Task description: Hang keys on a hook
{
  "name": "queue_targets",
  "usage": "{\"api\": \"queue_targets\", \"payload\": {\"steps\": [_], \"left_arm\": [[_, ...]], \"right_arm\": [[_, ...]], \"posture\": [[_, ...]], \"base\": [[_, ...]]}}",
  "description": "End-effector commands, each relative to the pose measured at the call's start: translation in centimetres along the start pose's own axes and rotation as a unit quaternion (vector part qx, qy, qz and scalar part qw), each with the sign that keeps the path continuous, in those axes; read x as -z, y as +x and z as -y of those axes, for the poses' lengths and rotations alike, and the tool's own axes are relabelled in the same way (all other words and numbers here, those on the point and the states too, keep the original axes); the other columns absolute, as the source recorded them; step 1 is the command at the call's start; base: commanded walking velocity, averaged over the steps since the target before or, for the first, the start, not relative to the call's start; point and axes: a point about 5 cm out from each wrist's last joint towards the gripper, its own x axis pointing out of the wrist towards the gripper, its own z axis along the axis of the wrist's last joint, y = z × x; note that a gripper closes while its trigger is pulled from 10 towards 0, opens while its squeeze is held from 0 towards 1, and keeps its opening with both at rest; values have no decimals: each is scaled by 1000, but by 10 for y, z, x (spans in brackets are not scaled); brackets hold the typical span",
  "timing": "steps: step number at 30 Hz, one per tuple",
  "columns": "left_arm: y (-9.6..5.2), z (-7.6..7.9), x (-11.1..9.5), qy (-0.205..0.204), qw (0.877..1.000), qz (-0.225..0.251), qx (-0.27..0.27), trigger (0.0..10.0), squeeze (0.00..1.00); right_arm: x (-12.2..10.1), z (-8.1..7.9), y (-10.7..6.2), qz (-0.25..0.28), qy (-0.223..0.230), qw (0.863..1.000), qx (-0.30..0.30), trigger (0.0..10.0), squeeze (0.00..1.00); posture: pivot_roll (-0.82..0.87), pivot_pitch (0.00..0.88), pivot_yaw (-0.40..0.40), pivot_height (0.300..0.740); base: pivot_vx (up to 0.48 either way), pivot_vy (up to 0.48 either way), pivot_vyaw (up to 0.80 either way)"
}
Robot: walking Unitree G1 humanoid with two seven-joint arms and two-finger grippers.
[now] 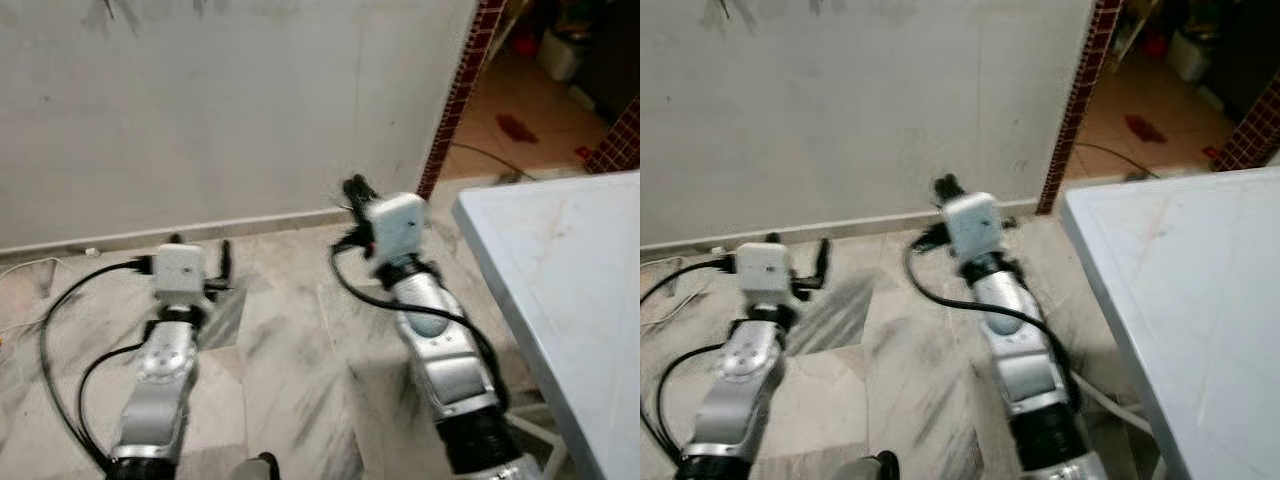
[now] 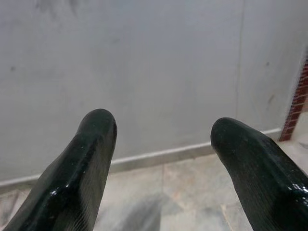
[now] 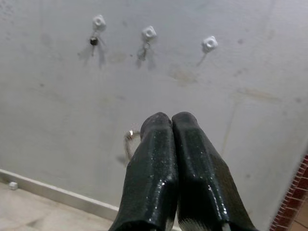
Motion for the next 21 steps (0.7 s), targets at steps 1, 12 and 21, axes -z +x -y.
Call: {"api": "queue_targets", "payload": {"steps": [1,12,21], "left_arm": [[-2,8,-2,-8,1000,5,15,10000,0],[-2,10,-1,-13,1000,4,19,10000,0],[-3,10,0,-12,1000,3,19,10000,0]], "right_arm": [[2,7,-4,-4,-6,1000,11,10000,0],[2,8,-4,-3,-6,1000,9,10000,0],[3,4,-5,-2,-3,1000,3,10000,0]], "posture": [[1,156,9,740],[1,156,9,740],[3,153,11,740]], "base": [[382,0,0],[393,0,0],[414,0,0]]}}
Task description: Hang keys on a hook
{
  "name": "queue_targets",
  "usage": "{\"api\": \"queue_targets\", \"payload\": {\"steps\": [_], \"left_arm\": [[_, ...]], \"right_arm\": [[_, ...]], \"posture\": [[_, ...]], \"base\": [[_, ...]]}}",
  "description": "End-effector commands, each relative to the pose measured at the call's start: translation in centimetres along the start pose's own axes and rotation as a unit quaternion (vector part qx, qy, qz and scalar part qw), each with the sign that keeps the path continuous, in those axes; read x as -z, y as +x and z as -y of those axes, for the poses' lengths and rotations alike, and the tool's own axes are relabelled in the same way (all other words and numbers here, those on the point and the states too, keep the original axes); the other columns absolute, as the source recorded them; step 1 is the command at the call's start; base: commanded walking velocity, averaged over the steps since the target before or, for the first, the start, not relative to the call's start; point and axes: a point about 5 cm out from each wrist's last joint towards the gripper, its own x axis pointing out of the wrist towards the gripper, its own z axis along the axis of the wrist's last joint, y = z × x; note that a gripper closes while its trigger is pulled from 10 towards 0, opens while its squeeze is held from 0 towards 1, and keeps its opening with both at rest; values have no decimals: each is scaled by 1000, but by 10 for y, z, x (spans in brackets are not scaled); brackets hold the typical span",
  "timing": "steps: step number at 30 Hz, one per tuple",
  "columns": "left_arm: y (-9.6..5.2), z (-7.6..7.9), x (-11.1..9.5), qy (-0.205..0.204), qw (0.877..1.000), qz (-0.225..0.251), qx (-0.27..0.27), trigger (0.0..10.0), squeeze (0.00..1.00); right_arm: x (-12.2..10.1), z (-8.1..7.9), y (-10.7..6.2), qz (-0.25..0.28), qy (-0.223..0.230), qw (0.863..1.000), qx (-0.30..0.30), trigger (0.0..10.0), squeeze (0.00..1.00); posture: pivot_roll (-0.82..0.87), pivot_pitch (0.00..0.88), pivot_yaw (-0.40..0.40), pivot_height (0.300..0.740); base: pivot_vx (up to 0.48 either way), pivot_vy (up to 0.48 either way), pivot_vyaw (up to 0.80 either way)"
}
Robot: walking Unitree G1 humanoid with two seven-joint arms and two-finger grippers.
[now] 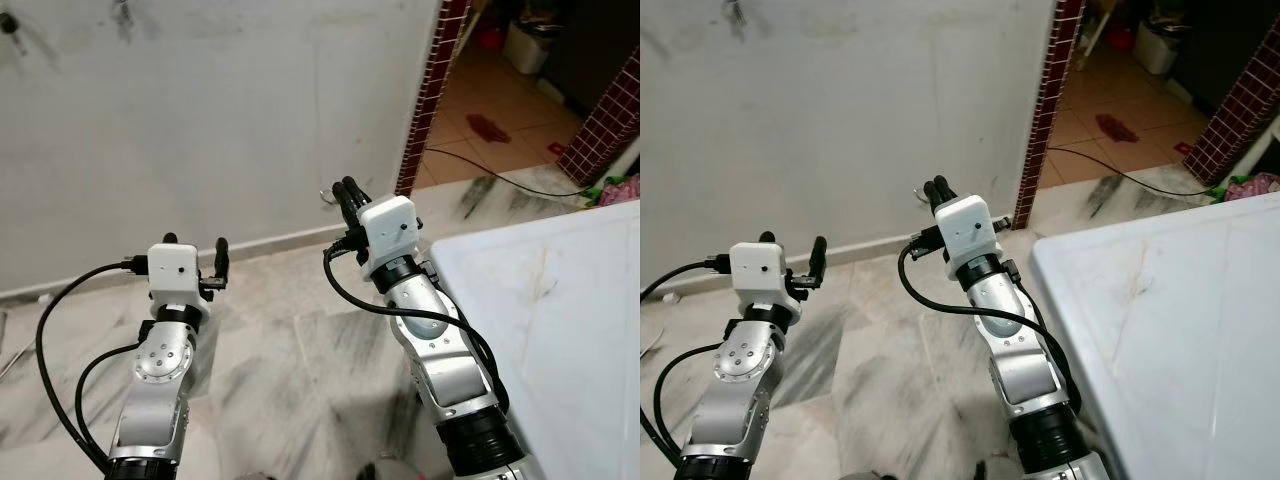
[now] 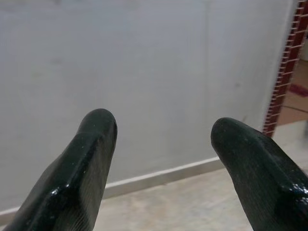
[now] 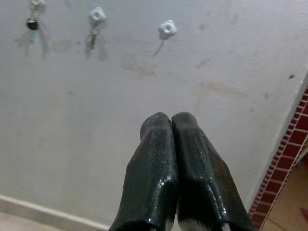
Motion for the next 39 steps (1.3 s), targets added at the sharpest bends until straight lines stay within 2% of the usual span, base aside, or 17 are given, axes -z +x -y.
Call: {"api": "queue_targets", "payload": {"steps": [1,8,33,39], "left_arm": [[-1,-4,-1,6,1000,1,-3,10000,0],[0,-3,-1,5,1000,2,-1,10000,0],[0,-2,-1,5,1000,1,5,10000,0],[0,0,1,5,1000,-4,10,10000,0]], "right_arm": [[-4,-1,1,9,4,1000,-2,10000,0],[-4,-1,2,13,-1,1000,-7,10000,0],[-3,-2,3,13,3,1000,-7,10000,0],[-2,-1,3,9,11,1000,6,10000,0]], "posture": [[3,153,11,740],[6,148,10,740],[12,139,11,740],[11,141,12,740]], "base": [[412,0,0],[419,0,0],[436,0,561],[343,0,77]]}}
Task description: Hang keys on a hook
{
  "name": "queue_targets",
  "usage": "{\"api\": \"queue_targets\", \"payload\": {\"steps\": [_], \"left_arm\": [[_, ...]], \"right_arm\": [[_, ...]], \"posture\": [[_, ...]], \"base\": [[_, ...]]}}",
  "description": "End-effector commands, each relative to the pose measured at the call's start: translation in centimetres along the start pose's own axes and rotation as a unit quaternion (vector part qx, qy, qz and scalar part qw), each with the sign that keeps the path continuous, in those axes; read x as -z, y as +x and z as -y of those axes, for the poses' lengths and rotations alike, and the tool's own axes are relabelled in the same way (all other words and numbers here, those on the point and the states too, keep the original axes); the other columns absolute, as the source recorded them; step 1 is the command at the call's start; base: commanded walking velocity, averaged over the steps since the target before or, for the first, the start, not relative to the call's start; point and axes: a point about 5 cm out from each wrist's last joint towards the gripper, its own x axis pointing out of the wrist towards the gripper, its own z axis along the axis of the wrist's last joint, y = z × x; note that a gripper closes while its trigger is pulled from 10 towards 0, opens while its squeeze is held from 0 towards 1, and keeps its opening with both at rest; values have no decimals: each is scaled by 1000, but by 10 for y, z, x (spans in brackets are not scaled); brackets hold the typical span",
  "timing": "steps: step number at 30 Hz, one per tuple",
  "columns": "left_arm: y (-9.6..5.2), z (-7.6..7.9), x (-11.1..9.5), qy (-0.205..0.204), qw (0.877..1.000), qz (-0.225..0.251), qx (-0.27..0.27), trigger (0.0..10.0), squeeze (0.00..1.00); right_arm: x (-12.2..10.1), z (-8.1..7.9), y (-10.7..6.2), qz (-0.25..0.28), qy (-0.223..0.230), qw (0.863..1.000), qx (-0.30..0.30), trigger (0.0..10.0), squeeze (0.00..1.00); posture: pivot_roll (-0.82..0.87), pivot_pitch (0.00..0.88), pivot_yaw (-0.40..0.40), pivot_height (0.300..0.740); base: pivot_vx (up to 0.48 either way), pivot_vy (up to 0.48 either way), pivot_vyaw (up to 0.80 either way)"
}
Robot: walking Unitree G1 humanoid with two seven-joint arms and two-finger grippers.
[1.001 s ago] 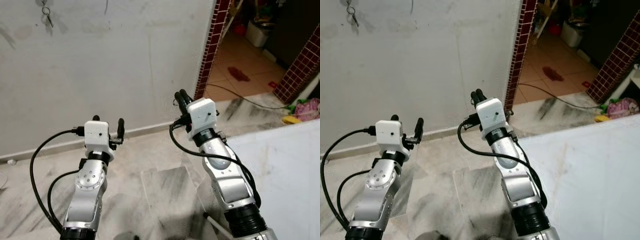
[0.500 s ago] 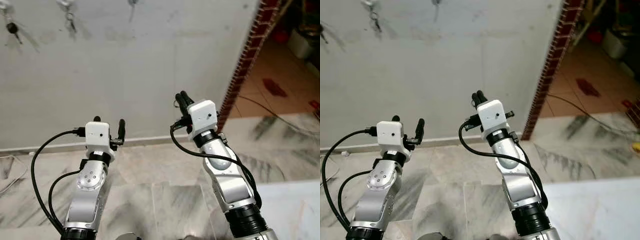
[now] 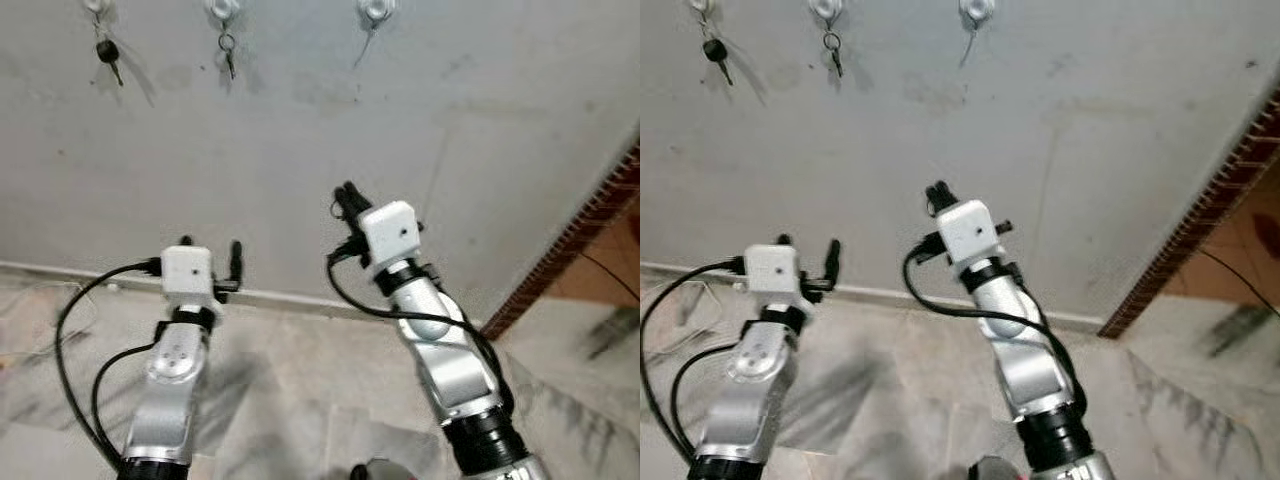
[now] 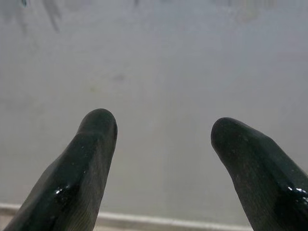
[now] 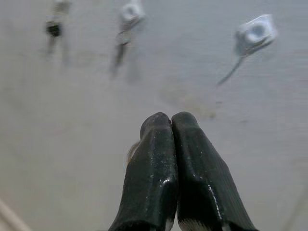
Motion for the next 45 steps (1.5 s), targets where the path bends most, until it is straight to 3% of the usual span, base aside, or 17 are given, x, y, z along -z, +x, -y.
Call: {"api": "queue_targets", "payload": {"steps": [1,14,25,45], "left_arm": [[-2,-7,2,5,1000,-5,-8,10000,0],[-2,-3,3,-1,1000,-6,0,10000,0],[-1,-2,0,-1,1000,0,11,10000,0],[-2,-2,-1,-3,1000,6,18,10000,0]], "right_arm": [[-4,-6,3,6,17,1000,-2,10000,0],[-3,-4,3,-2,22,1000,5,10000,0],[-4,-5,4,4,20,1000,4,10000,0],[-6,-2,6,12,17,1000,14,10000,0]], "posture": [[11,141,12,740],[5,139,13,740],[8,140,21,740],[14,140,17,740]], "base": [[0,0,0],[0,0,-400],[0,0,0],[387,0,0]]}}
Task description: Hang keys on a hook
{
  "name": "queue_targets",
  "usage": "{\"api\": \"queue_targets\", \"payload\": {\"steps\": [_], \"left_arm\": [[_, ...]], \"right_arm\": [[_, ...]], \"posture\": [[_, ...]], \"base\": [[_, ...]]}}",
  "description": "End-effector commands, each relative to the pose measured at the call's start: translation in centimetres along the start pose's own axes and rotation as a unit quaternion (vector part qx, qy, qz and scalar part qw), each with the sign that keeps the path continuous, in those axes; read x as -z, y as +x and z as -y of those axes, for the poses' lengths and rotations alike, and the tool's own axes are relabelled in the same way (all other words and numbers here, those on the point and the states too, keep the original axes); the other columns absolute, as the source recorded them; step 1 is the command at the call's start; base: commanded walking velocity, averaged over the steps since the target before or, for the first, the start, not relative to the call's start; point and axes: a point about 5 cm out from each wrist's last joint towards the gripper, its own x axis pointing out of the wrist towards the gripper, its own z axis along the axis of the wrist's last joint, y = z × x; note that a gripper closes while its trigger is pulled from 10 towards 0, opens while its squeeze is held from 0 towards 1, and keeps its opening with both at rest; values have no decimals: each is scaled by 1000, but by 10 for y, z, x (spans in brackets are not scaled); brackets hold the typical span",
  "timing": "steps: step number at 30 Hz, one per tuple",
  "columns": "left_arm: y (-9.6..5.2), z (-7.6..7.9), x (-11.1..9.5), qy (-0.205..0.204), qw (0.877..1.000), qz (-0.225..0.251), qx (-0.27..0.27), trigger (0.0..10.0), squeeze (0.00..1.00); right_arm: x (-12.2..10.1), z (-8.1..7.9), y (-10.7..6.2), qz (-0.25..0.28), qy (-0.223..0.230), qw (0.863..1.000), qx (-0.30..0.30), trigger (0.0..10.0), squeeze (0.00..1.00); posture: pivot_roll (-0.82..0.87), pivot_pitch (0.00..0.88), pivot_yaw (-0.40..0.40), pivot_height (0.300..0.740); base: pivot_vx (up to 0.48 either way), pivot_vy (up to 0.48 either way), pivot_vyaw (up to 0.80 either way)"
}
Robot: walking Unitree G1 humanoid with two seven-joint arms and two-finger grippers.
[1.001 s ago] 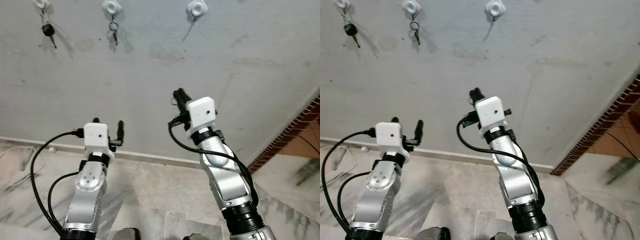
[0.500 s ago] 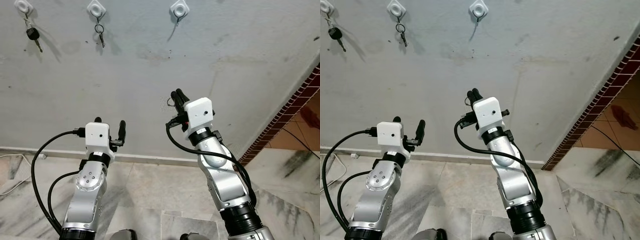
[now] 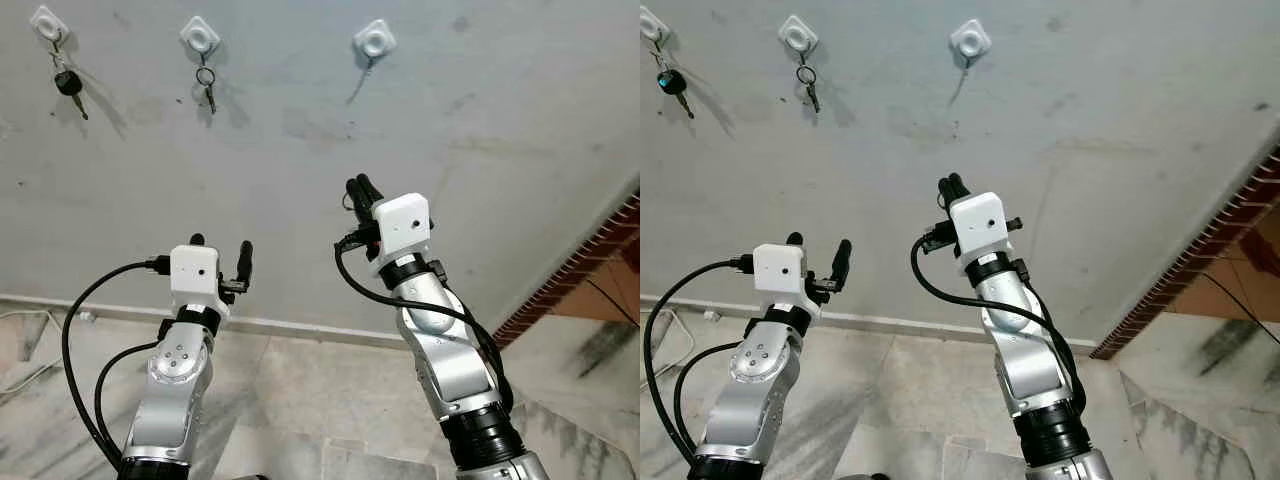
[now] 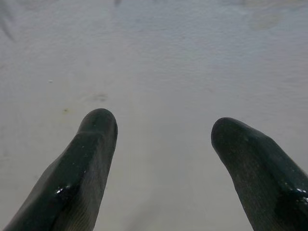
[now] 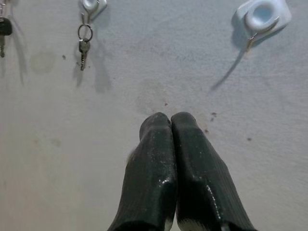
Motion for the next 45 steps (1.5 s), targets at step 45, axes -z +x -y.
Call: {"api": "queue_targets", "payload": {"steps": [45], "left_arm": [[-45,-19,44,52,996,-70,23,10000,0]], "right_arm": [[-30,-10,17,74,-5,997,-27,10000,0]], "posture": [[63,152,40,740]], "base": [[114,0,0]]}}
